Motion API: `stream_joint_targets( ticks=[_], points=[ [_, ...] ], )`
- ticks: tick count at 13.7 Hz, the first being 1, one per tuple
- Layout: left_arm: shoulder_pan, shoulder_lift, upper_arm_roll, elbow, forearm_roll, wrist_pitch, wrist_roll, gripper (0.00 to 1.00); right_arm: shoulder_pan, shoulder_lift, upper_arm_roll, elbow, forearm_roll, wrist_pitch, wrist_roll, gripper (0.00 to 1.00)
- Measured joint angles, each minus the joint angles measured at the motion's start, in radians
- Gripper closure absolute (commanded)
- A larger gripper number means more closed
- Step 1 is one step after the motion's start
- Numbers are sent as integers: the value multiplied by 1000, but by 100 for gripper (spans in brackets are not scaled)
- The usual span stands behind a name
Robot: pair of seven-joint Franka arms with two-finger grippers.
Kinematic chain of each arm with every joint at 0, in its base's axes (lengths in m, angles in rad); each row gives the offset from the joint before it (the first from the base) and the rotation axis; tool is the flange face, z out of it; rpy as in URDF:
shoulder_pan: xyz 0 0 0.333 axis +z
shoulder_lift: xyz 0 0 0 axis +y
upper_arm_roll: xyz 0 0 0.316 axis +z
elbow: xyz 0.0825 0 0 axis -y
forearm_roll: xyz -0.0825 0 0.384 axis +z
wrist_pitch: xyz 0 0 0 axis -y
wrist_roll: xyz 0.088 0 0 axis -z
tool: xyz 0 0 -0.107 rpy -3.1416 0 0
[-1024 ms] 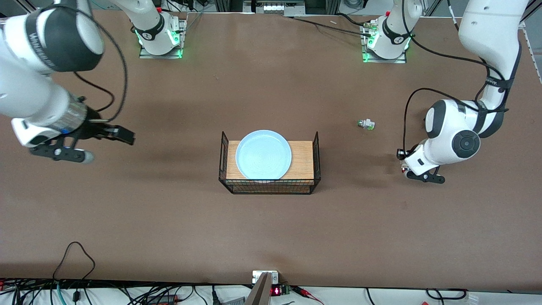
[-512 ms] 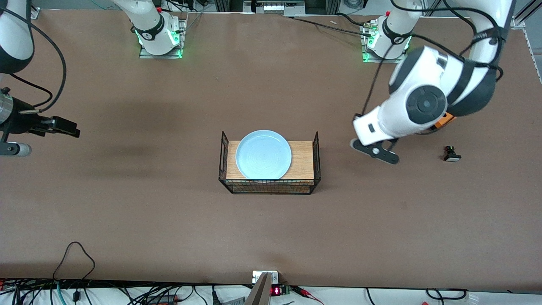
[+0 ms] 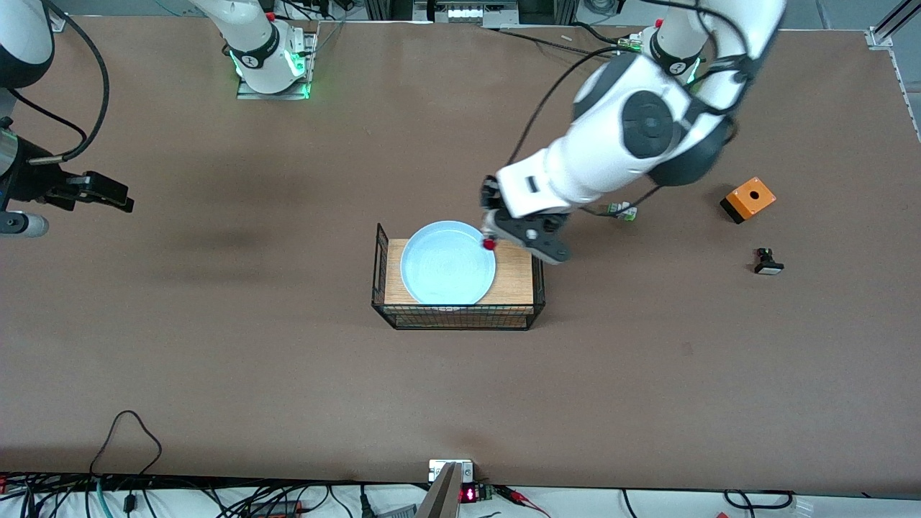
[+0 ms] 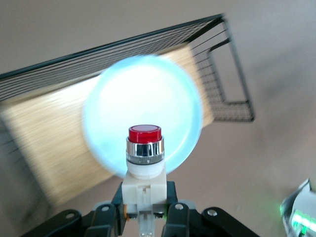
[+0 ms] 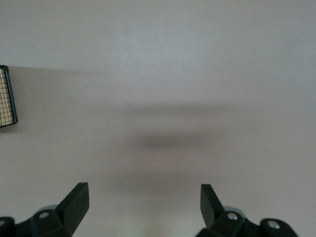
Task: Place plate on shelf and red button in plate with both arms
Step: 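Carry the red button with the left gripper onto the plate, then open the left gripper and draw it back from the tray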
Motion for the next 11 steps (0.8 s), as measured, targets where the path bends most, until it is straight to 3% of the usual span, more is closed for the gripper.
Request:
stream_joint_targets(
  ticks=[4,5,6,11],
  points=[
    [-49,128,5,4,3,148,-4,84,1,-56,4,-10,0,-13,0,0],
    [-49,142,10,5,9,149,-3,50,1,-59,6,-10,0,-13,0,0],
    [-49,151,12,5,12,149,-3,1,2,-59,9,-10,0,-13,0,0],
    [-44,145,13,27,14,138,-1,0,2,-58,11,-10,0,-12,0,0]
  ],
)
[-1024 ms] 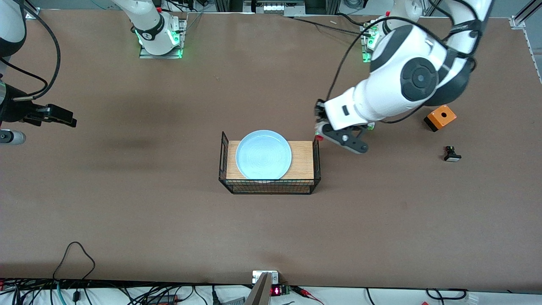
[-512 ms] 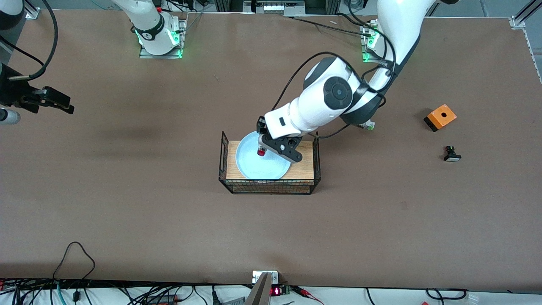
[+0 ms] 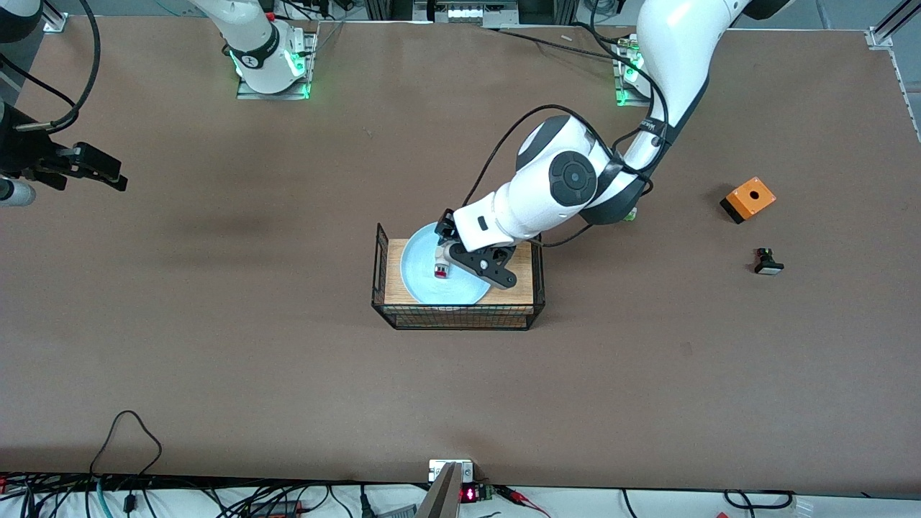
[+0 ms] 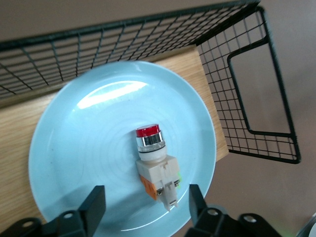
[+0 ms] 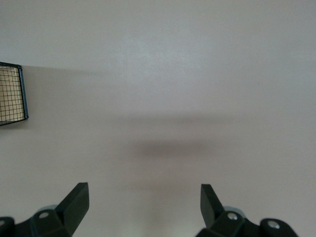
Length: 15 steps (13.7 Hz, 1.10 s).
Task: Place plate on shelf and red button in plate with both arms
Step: 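Open the left gripper and draw it back from the tray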
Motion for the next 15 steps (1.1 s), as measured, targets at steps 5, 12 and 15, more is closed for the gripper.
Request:
stream_joint_targets(
  ticks=[5,12,15],
  points=[
    [59,-118,48,33,135,-348,-1,0,0,-2,-1,1,0,0,0,0],
    [325,-326,66,42,344,-784,0,0,1,-5,1,3,0,0,19,0],
    [362,-401,181,24,325,-799,12,0,0,-5,0,4,0,-17,23,0]
  ],
)
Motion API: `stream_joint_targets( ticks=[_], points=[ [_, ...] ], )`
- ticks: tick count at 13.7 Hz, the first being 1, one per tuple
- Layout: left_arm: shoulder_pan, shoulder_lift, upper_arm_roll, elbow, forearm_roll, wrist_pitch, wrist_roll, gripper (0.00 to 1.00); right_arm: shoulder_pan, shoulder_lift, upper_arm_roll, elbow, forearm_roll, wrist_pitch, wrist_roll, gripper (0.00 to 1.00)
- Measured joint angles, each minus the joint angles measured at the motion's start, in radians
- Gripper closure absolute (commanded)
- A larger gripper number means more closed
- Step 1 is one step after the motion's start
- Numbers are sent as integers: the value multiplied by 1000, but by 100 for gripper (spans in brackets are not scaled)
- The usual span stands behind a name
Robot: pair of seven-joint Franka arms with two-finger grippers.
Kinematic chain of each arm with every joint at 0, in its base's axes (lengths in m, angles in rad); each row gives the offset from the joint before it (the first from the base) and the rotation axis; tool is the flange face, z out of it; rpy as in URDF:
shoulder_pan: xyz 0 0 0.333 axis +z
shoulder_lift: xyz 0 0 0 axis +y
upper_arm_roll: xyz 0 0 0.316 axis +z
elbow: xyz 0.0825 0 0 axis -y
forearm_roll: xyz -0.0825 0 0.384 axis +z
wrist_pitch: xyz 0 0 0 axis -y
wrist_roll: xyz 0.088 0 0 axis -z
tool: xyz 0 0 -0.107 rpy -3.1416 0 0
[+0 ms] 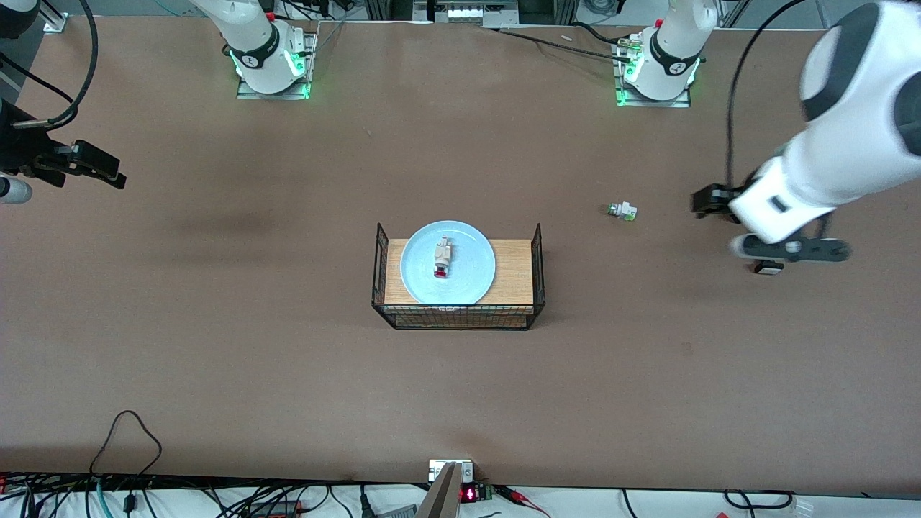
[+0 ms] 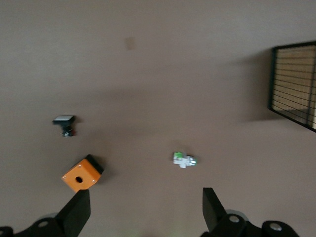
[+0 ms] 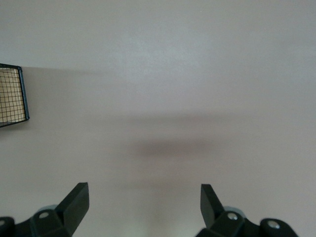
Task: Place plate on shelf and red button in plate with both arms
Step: 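Open the left gripper and draw it back from the tray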
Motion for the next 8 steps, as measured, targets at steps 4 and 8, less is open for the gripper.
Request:
stream_joint_targets(
  ticks=[4,8],
  points=[
    [-107,-177,220,-175,-25,148,39,0,0,0,-1,0,0,-5,7,0],
    [-115,-254,225,-299,-25,180,113,0,0,0,-1,1,0,-12,7,0]
  ],
)
